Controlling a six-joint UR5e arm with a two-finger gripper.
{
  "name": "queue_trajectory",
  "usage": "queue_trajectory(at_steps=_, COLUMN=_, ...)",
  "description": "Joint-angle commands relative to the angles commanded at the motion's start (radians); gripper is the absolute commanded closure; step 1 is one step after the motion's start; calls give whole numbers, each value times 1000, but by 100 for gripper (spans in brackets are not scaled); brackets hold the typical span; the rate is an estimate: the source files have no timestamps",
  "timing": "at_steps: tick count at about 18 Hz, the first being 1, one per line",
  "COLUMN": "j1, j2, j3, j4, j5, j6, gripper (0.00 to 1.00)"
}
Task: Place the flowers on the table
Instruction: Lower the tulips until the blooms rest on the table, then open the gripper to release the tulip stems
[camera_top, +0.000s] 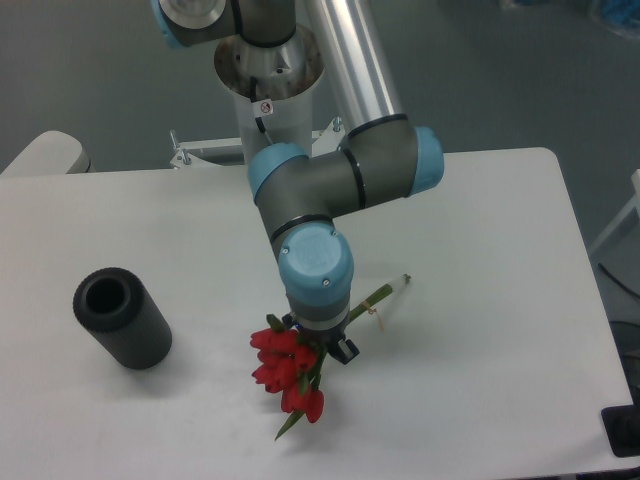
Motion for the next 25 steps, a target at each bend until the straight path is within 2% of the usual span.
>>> queue_trajectory(at_steps=2, j1=-2, j2=-11, j3=0, j4=3, j5=-6, j6=0, gripper=84)
queue_trajectory(at_steps=6, j1=-2, j2=-12, j3=3, j4=5, j5=-46, j6=5, gripper=55)
queue_trajectory(at_steps=8, j1=0, j2=-12, j3=3, j4=5, j5=-52, j6=14, gripper=47)
queue_trajectory(at_steps=10, j1=0, j2=-6, j3=5, j4=8, j5=-49, j6=14, gripper=0)
queue_trajectory(at_steps=15, j1=8, j2=14, j3=15, j4=12, j5=-43, j6=17, gripper=0)
queue_trajectory(at_steps=18, j1=23, j2=50, j3=12, j4=14, j5=-43, j6=23, gripper=0)
queue_trajectory(at_steps=25, j1=136, j2=156, j3=-12, j4=-27, j5=-41, j6=121, gripper=0)
